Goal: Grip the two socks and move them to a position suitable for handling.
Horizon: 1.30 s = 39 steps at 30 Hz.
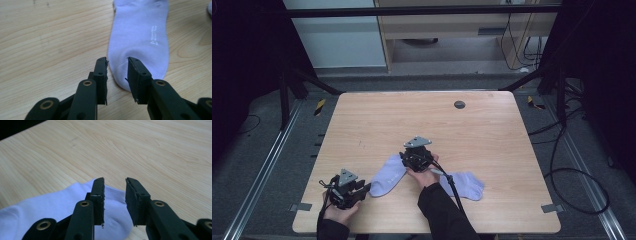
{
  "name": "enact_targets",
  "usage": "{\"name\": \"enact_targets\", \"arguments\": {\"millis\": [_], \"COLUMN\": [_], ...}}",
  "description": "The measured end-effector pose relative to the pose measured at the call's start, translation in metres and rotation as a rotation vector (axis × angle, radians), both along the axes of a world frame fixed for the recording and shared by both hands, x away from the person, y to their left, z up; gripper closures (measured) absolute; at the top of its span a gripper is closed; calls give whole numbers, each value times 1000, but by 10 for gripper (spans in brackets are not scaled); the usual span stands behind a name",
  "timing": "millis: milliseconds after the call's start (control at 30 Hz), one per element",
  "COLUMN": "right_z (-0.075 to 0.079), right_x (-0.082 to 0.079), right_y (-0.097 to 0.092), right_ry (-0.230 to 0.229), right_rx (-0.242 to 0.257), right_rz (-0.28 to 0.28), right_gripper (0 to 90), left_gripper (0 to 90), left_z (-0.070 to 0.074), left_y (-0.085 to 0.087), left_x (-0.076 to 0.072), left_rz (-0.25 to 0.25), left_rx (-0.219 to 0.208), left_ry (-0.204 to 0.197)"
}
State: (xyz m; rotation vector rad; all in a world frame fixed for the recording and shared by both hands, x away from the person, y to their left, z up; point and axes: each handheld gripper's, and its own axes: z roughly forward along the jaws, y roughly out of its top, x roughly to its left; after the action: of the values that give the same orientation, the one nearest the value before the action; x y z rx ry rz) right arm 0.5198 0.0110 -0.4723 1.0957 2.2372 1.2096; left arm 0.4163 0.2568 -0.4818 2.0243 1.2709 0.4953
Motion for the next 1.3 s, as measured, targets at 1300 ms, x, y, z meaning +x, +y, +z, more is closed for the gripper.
{"name": "enact_targets", "arguments": {"millis": [1300], "right_z": [11], "right_x": [-18], "right_y": [-19], "right_ry": [68], "right_rx": [36], "right_rz": [75], "right_gripper": [879], "left_gripper": [880], "left_z": [15], "left_y": [-1], "left_x": [11], "left_rz": [27], "left_rx": [-17], "left_ry": [-12]}}
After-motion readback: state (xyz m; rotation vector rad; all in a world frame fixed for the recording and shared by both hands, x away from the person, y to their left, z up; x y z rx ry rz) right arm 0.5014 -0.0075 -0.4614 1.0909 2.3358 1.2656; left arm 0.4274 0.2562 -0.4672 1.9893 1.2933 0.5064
